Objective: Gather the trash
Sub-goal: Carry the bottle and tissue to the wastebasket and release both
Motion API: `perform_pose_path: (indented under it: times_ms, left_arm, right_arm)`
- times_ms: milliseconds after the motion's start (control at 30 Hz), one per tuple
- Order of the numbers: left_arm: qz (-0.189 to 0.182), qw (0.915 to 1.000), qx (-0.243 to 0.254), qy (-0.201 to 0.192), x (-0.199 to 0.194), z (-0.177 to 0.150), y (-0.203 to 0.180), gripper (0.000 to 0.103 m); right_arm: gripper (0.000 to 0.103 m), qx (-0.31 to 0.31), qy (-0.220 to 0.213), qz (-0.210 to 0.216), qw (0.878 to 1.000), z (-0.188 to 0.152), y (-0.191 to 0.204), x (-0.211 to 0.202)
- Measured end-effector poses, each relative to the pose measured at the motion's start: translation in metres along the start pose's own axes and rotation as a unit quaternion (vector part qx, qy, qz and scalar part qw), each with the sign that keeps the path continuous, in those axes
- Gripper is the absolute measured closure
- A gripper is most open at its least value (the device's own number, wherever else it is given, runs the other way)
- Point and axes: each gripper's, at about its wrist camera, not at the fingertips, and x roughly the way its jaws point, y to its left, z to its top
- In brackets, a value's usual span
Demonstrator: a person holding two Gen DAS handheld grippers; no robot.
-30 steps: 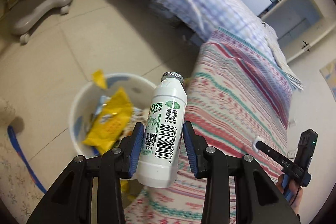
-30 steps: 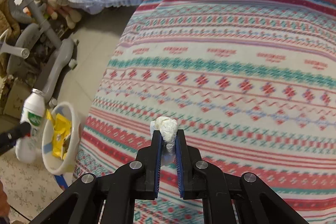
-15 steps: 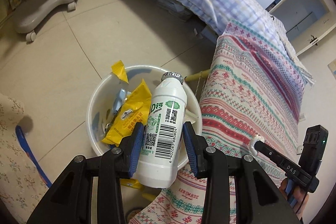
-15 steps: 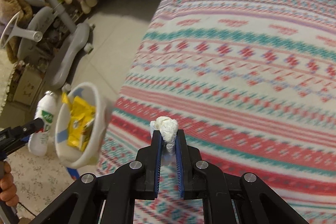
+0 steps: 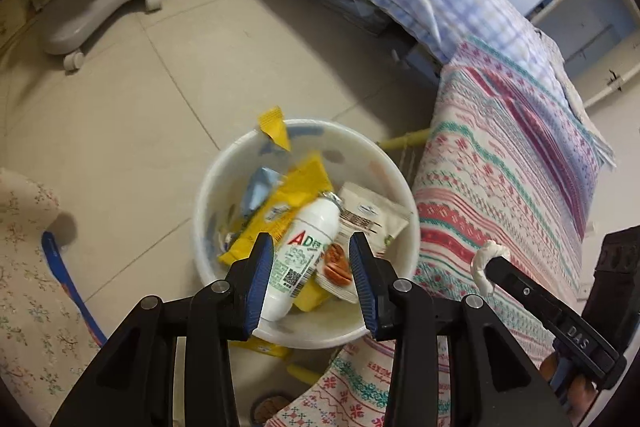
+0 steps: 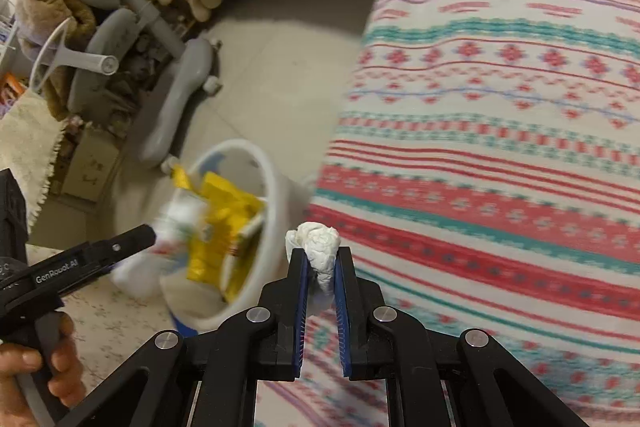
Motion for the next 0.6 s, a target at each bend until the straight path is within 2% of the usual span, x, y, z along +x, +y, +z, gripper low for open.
perform_pose_path:
  times_ms: [200, 433, 467, 500, 567, 600]
  left_arm:
    - [-0.008, 0.9991, -0.040, -0.015, -0.009, 0.003, 0.017, 0.061]
    - [-0.015, 0.9983, -0.053, -0.017, -0.012, 0.006, 0.022, 0.061]
    - [-0.015, 0.9984, -0.052, -0.018, -0.013, 0.006, 0.021, 0.061]
    - [-0.014, 0.9984, -0.051, -0.020, -0.014, 0.005, 0.021, 0.061]
    - [-0.011, 0.9984, -0.051, -0.023, -0.016, 0.004, 0.020, 0.061]
    - [-0.009, 0.9984, -0.050, -0.023, -0.017, 0.004, 0.020, 0.061]
  right_arm:
    - [0.092, -0.012, -0.003, 0.017, 1.000, 0.006, 0.034, 0.016]
    - [0.088, -0.034, -0.011, 0.031, 0.999, 0.021, 0.078, 0.034]
    - [0.084, -0.034, -0.015, 0.032, 0.999, 0.024, 0.083, 0.036]
    - [0.067, -0.033, -0.019, 0.029, 0.999, 0.027, 0.088, 0.039]
    - [0.047, -0.028, -0.017, 0.010, 0.999, 0.032, 0.093, 0.047]
    - [0.047, -0.028, -0.019, 0.003, 0.999, 0.032, 0.094, 0.050]
